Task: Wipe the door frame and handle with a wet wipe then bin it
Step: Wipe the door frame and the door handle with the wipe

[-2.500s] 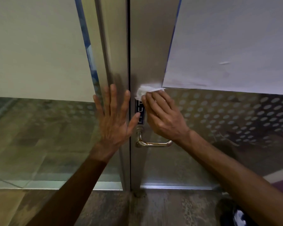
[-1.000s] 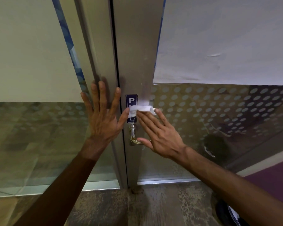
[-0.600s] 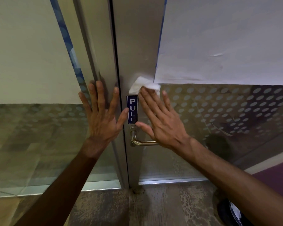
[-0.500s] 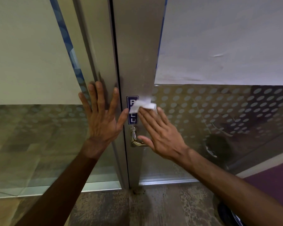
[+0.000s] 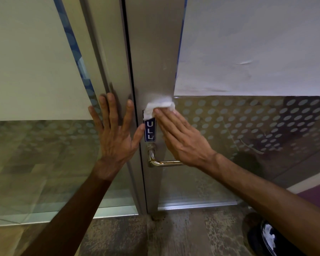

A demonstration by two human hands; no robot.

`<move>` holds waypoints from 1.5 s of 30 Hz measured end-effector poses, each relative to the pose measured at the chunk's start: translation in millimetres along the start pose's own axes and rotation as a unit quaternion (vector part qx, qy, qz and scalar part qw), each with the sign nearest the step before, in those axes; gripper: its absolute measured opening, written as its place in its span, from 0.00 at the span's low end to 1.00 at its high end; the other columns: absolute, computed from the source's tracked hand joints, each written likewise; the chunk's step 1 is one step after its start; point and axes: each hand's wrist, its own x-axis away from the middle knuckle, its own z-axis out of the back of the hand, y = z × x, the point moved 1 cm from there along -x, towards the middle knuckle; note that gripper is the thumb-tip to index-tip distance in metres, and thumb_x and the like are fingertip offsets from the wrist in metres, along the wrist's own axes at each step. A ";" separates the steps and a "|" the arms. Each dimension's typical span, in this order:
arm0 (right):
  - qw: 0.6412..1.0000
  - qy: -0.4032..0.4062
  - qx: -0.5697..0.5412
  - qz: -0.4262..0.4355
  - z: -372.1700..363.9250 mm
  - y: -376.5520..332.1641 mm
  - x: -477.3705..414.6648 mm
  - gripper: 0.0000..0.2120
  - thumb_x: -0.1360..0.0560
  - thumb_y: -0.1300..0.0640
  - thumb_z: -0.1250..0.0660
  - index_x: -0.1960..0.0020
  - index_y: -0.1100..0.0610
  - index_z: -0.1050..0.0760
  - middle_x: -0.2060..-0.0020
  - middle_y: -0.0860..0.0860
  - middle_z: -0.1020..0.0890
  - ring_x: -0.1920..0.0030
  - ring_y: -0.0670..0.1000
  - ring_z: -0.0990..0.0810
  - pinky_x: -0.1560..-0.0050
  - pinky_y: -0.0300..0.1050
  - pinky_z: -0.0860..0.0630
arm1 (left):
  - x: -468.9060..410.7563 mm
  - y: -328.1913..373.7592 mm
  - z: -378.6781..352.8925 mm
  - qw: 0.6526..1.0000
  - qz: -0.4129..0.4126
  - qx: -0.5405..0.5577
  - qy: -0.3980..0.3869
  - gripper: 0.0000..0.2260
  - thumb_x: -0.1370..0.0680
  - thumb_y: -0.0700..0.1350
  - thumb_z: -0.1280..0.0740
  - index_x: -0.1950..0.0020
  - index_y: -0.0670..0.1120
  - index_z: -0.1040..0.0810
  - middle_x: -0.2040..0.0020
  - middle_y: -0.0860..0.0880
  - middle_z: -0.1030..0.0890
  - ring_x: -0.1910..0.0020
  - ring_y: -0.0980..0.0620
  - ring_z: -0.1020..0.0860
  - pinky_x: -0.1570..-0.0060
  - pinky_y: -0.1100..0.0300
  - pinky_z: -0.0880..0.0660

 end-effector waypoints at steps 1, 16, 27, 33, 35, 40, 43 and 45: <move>1.000 -0.021 0.004 0.017 -5.6 -4.1 10.0 0.28 0.16 0.63 0.42 0.20 0.69 0.46 0.19 0.65 0.47 0.18 0.63 0.49 0.18 0.60 0.46 | 0.1 -0.5 0.2 1.000 0.000 -0.001 -0.001 0.37 0.15 0.67 0.47 0.15 0.57 0.66 0.17 0.52 0.74 0.16 0.48 0.71 0.19 0.42 0.72; 0.998 -0.049 0.017 -0.018 0.1 -9.8 9.8 0.30 0.12 0.47 0.47 0.21 0.69 0.41 0.22 0.66 0.37 0.20 0.63 0.41 0.19 0.57 0.41 | -0.3 -1.8 -5.7 1.000 -0.012 0.005 0.023 0.36 0.15 0.66 0.47 0.15 0.57 0.65 0.16 0.52 0.72 0.15 0.48 0.69 0.19 0.41 0.72; 0.997 0.002 0.013 -0.072 31.2 7.8 -23.0 0.37 0.14 0.38 0.52 0.20 0.68 0.45 0.20 0.65 0.43 0.18 0.61 0.47 0.17 0.56 0.48 | -1.3 -3.9 -13.2 0.999 -0.002 -0.006 0.044 0.37 0.14 0.65 0.45 0.15 0.57 0.65 0.16 0.51 0.72 0.15 0.47 0.69 0.18 0.41 0.70; 0.996 -0.089 0.005 -0.027 1.6 -15.9 12.1 0.33 0.14 0.42 0.49 0.20 0.66 0.42 0.21 0.63 0.39 0.19 0.60 0.43 0.18 0.56 0.43 | -0.4 -5.0 -15.3 0.999 0.005 0.004 0.053 0.37 0.14 0.64 0.44 0.15 0.57 0.64 0.15 0.51 0.71 0.15 0.46 0.68 0.18 0.40 0.69; 0.996 -0.092 0.016 -0.003 -6.8 -23.0 28.6 0.31 0.15 0.43 0.44 0.24 0.66 0.33 0.25 0.62 0.29 0.23 0.60 0.33 0.20 0.54 0.40 | 0.4 -7.6 -15.6 0.999 0.001 0.006 0.052 0.37 0.14 0.64 0.43 0.14 0.57 0.64 0.15 0.50 0.71 0.15 0.46 0.68 0.18 0.40 0.69; 0.998 -0.069 0.008 -0.011 2.1 -12.3 21.0 0.30 0.14 0.44 0.43 0.24 0.67 0.33 0.26 0.64 0.29 0.23 0.60 0.33 0.21 0.56 0.36 | 0.9 -6.7 -13.3 0.998 -0.007 0.014 0.054 0.37 0.14 0.64 0.44 0.15 0.58 0.64 0.15 0.50 0.71 0.15 0.46 0.67 0.18 0.40 0.68; 0.999 -0.027 0.001 -0.043 18.6 0.4 -2.3 0.32 0.13 0.43 0.47 0.21 0.68 0.40 0.21 0.65 0.37 0.19 0.60 0.42 0.19 0.57 0.42 | -0.2 -4.1 -12.4 0.998 -0.005 0.013 0.054 0.37 0.14 0.64 0.44 0.15 0.58 0.64 0.15 0.51 0.71 0.15 0.46 0.68 0.18 0.40 0.67; 0.998 0.006 -0.008 -0.063 23.7 6.3 -15.8 0.33 0.13 0.43 0.50 0.20 0.68 0.42 0.20 0.65 0.40 0.18 0.60 0.45 0.17 0.55 0.47 | -0.7 -3.0 -11.9 0.999 -0.003 0.012 0.053 0.37 0.14 0.64 0.44 0.15 0.58 0.64 0.15 0.51 0.72 0.15 0.46 0.68 0.18 0.40 0.67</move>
